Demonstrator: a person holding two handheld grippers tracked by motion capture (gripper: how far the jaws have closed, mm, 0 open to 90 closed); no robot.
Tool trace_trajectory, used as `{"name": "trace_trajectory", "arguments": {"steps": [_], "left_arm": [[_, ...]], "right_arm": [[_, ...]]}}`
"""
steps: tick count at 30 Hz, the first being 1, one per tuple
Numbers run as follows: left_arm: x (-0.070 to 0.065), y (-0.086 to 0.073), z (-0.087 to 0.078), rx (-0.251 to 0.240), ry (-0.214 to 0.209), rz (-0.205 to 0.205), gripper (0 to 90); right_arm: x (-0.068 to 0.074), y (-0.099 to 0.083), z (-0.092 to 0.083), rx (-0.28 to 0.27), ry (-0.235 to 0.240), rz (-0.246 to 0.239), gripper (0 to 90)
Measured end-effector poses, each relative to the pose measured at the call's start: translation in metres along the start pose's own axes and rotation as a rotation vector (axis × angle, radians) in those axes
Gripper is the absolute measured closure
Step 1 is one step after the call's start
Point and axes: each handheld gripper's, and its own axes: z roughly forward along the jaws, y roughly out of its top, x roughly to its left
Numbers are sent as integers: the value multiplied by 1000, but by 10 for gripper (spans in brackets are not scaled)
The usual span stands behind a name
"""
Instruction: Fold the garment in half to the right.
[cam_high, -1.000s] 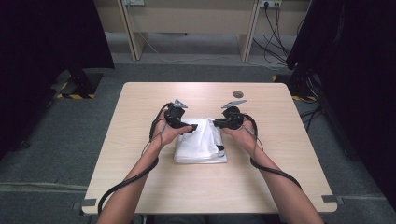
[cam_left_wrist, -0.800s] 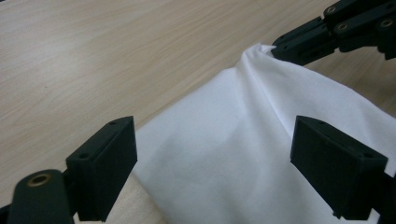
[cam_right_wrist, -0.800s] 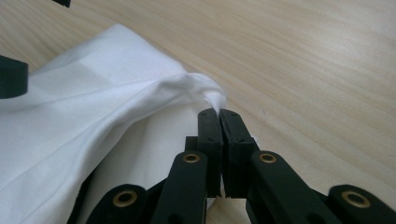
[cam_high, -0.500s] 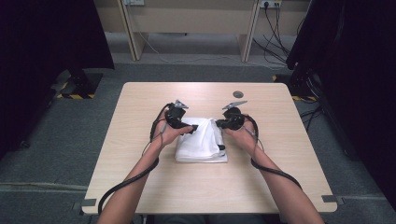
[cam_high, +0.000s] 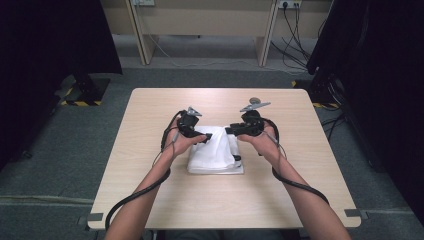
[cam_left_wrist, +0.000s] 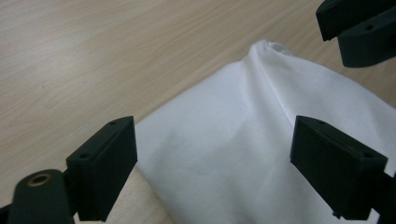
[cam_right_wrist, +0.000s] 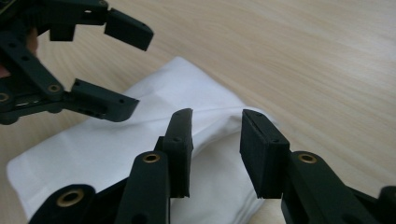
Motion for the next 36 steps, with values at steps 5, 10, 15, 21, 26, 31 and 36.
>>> {"name": "trace_trajectory", "arguments": {"steps": [5, 10, 15, 21, 26, 31, 36], "left_arm": [[0, 1, 0, -3, 0, -1, 143], [-2, 2, 0, -2, -2, 4, 143], [-3, 2, 2, 2, -4, 9, 144], [-2, 1, 5, 12, 1, 10, 145], [-2, 1, 8, 18, 5, 13, 146], [-3, 1, 9, 20, 4, 13, 146], [-6, 2, 11, 22, -1, 18, 146]], "right_arm": [[1, -2, 4, 29, -9, 10, 602], [3, -8, 12, 82, -14, 19, 684], [4, -13, 13, 83, -13, 18, 856], [4, -13, 1, 60, -10, 17, 871], [6, -8, -14, 57, -15, 3, 869], [3, -9, -18, 78, -39, 8, 867], [0, -13, -13, 113, -95, -12, 836]]}}
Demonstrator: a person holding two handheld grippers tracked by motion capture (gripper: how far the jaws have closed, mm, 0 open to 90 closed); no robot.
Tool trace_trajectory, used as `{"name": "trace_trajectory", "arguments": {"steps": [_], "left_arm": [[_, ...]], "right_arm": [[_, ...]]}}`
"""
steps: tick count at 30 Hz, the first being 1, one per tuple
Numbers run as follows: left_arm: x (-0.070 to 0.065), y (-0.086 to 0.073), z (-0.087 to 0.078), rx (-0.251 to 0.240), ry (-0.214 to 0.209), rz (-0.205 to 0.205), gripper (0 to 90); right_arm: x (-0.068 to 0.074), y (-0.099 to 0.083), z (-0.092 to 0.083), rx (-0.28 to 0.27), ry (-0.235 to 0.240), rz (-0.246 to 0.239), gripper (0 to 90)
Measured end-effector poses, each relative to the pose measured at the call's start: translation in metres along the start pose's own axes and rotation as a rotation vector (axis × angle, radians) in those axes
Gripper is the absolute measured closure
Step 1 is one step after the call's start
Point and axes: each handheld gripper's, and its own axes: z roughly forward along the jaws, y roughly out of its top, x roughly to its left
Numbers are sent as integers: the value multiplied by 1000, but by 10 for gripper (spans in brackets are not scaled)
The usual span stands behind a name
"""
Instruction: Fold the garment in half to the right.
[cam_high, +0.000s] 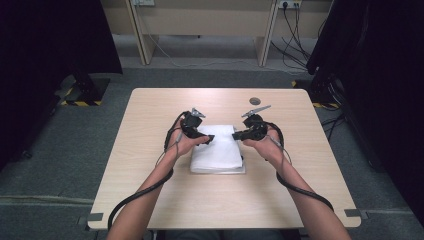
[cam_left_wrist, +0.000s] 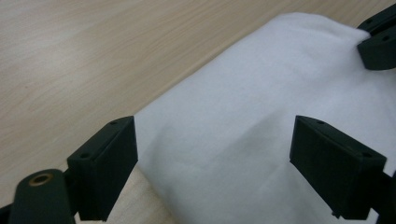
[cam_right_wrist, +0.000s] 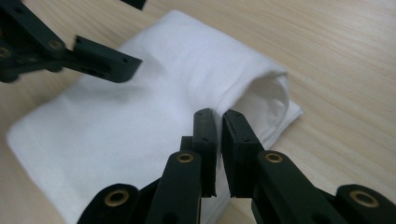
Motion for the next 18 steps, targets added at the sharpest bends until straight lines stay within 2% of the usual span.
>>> {"name": "trace_trajectory", "arguments": {"steps": [9, 18], "left_arm": [[-2, 1, 1, 0, 0, 5, 147], [-3, 2, 1, 1, -3, 9, 148]], "right_arm": [[1, -10, 11, 33, -77, -35, 800], [0, -16, 17, 49, -106, -46, 786]]}}
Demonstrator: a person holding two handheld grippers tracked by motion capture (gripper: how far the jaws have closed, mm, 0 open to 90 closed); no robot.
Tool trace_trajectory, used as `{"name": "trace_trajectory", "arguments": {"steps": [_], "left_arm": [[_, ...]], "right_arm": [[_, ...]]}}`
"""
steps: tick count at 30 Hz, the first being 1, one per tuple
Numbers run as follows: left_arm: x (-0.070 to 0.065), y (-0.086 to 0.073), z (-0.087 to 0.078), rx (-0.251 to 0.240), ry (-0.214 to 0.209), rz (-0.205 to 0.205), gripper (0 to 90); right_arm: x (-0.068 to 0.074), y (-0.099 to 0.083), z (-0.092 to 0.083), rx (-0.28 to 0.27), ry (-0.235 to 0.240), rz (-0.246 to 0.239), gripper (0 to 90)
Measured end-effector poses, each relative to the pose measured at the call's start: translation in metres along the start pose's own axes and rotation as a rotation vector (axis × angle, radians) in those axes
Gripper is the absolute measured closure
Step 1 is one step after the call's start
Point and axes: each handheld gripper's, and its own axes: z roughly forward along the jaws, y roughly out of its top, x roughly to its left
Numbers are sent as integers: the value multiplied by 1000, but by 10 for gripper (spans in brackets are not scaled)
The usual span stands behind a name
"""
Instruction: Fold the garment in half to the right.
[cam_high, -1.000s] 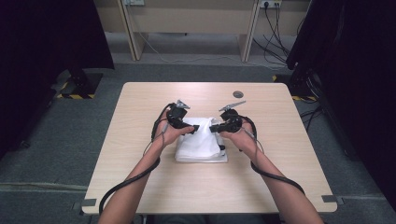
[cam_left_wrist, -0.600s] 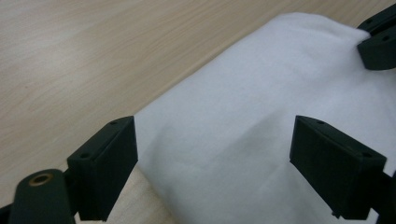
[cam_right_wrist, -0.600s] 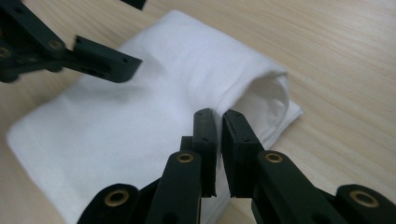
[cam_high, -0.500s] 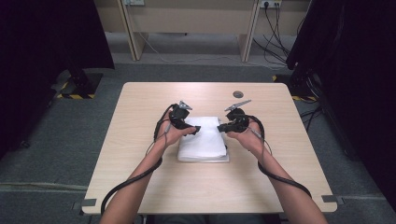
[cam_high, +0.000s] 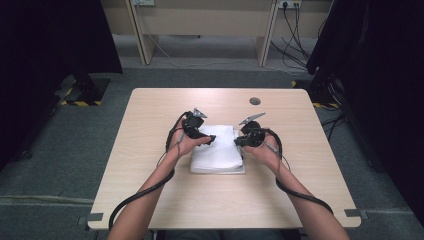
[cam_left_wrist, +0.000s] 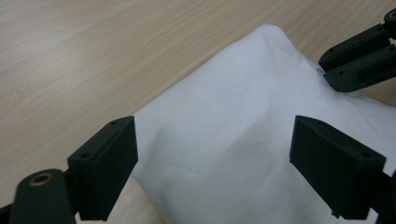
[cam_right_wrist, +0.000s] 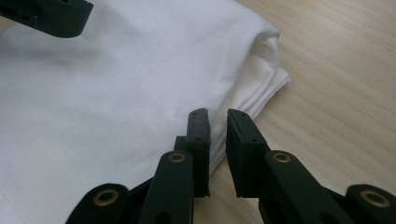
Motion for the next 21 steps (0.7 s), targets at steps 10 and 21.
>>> {"name": "trace_trajectory", "arguments": {"steps": [10, 21], "left_arm": [[1, 1, -2, -3, 2, 1, 148], [-1, 2, -1, -4, -1, 5, 150]], "right_arm": [[12, 5, -28, -10, 82, -45, 668], [20, -16, -18, 84, 127, -53, 748]]}}
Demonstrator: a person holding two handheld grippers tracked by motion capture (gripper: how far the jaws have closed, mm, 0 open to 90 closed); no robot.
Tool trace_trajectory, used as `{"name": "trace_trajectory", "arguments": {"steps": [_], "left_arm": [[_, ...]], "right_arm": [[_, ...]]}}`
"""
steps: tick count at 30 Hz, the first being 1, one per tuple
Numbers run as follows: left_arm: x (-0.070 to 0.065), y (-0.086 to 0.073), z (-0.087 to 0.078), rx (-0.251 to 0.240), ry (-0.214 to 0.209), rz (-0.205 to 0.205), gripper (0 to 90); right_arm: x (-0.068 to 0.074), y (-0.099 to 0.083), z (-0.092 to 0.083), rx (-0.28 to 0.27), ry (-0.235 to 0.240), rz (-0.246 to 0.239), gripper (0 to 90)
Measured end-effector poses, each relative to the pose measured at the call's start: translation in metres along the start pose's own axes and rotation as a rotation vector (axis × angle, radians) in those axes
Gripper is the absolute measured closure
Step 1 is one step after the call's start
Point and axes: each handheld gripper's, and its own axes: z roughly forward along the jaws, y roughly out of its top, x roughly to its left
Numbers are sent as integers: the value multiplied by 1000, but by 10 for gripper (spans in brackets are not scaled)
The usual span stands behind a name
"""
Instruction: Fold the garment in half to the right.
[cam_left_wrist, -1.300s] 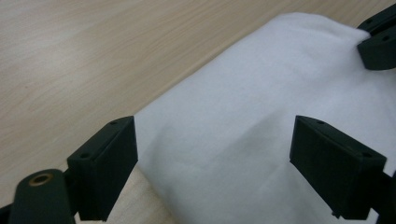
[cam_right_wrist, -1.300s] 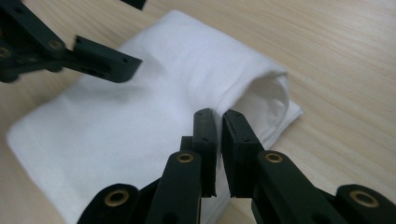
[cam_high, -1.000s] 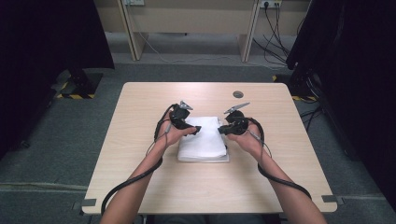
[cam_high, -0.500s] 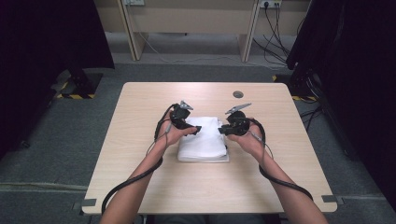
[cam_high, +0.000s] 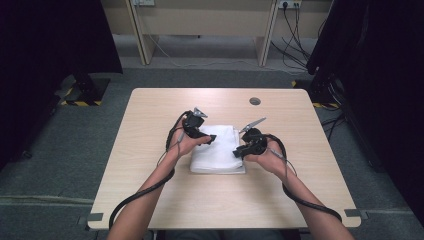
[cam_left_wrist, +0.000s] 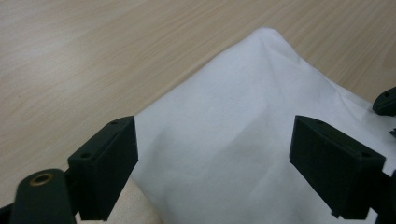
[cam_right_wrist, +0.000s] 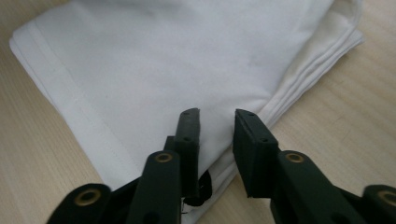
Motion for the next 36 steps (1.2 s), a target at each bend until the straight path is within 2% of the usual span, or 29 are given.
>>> {"name": "trace_trajectory", "arguments": {"steps": [6, 12, 16, 19, 21, 27, 32, 36], "left_arm": [[0, -1, 1, 10, 7, 6, 151], [1, -1, 1, 18, 20, 15, 152], [1, -1, 3, 27, 32, 19, 154], [0, -1, 6, 34, 40, 23, 154], [0, -2, 8, 45, 48, 30, 156], [1, -4, 12, 57, 45, 19, 156], [4, -3, 12, 51, 59, 17, 158], [4, -1, 14, 66, 73, 34, 162]], "right_arm": [[0, -5, 3, -5, -11, 4, 747], [7, -3, -15, -36, 5, -30, 722], [14, -8, -16, -5, 19, -62, 705], [17, -16, -10, 25, 1, -83, 695], [16, -19, -8, 14, 5, -74, 694], [15, -23, -9, -7, 7, -67, 672], [20, -23, -21, -49, 8, -73, 668], [23, -26, -22, -32, 9, -95, 651]]}}
